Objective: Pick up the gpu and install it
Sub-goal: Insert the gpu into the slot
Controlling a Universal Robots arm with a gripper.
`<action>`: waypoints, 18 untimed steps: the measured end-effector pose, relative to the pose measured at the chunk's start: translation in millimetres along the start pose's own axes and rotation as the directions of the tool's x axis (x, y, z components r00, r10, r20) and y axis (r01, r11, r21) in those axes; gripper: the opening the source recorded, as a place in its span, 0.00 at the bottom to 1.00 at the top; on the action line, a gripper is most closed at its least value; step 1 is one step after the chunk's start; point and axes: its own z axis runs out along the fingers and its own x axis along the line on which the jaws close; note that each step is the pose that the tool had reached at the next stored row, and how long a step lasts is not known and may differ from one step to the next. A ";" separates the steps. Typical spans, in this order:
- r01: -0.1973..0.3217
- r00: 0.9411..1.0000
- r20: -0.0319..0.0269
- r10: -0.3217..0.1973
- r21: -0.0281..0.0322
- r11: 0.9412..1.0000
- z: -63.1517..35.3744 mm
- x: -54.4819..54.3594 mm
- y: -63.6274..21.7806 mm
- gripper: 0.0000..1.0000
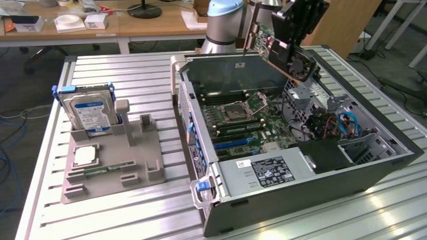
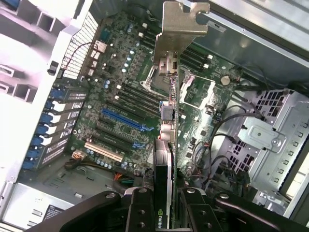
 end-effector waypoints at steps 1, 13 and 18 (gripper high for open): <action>0.007 1.000 0.000 -0.007 0.000 1.000 0.0 0.0 0.0 0.27; 0.106 0.994 0.004 -0.106 -0.002 0.994 0.0 0.1 0.0 0.27; 0.148 0.989 0.006 -0.148 -0.003 0.989 0.0 0.1 0.0 0.27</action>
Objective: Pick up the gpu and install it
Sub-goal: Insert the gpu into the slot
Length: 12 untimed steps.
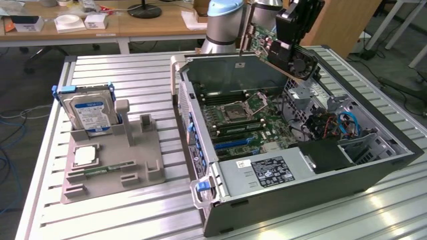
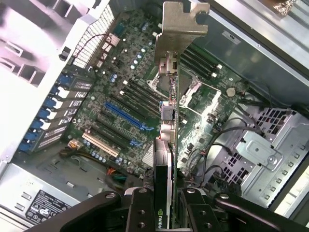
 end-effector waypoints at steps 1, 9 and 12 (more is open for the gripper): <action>0.008 1.000 0.000 -0.008 0.000 1.000 0.0 0.0 0.0 0.27; 0.079 0.997 0.003 -0.079 -0.002 0.997 0.0 0.1 0.0 0.27; 0.105 0.994 0.004 -0.105 -0.002 0.994 0.1 0.1 -0.1 0.27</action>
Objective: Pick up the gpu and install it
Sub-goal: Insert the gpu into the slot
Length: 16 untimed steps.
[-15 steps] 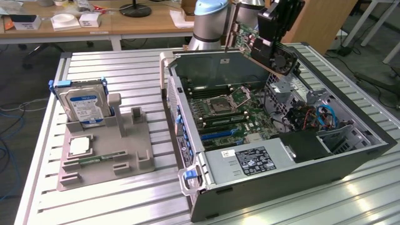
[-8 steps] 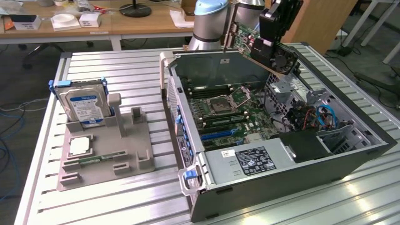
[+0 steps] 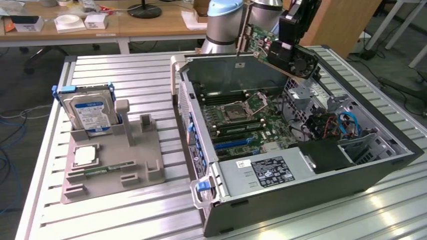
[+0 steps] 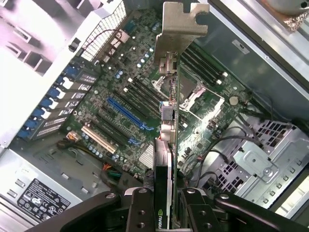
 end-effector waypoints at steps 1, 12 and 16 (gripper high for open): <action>0.009 1.000 0.000 -0.009 0.000 1.000 0.0 0.0 0.0 0.27; 0.106 0.994 0.004 -0.106 -0.002 0.994 0.0 0.1 0.0 0.27; 0.142 0.990 0.005 -0.142 -0.003 0.990 0.0 0.1 -0.1 0.27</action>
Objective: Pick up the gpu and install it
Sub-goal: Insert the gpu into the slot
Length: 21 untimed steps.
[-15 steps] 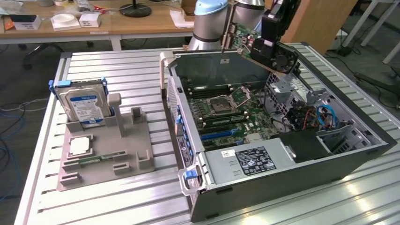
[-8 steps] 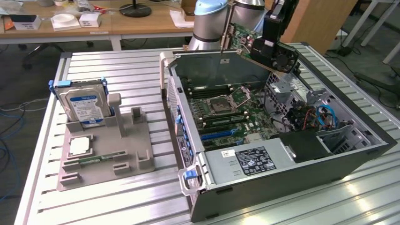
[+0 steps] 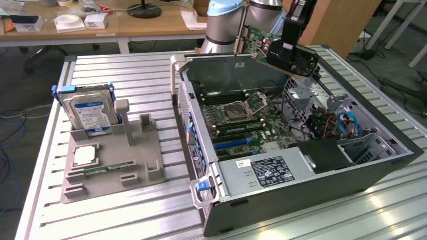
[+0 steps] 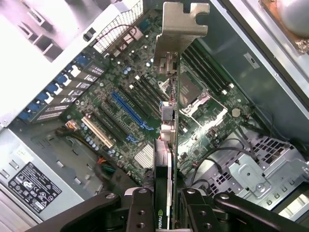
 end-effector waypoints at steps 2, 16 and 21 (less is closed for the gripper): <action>0.018 1.000 0.001 -0.018 0.000 1.000 0.0 0.0 0.0 0.27; 0.145 0.989 0.005 -0.145 -0.003 0.989 0.3 0.1 -0.1 0.27; 0.195 0.981 0.008 -0.195 -0.004 0.981 0.4 0.2 -0.1 0.27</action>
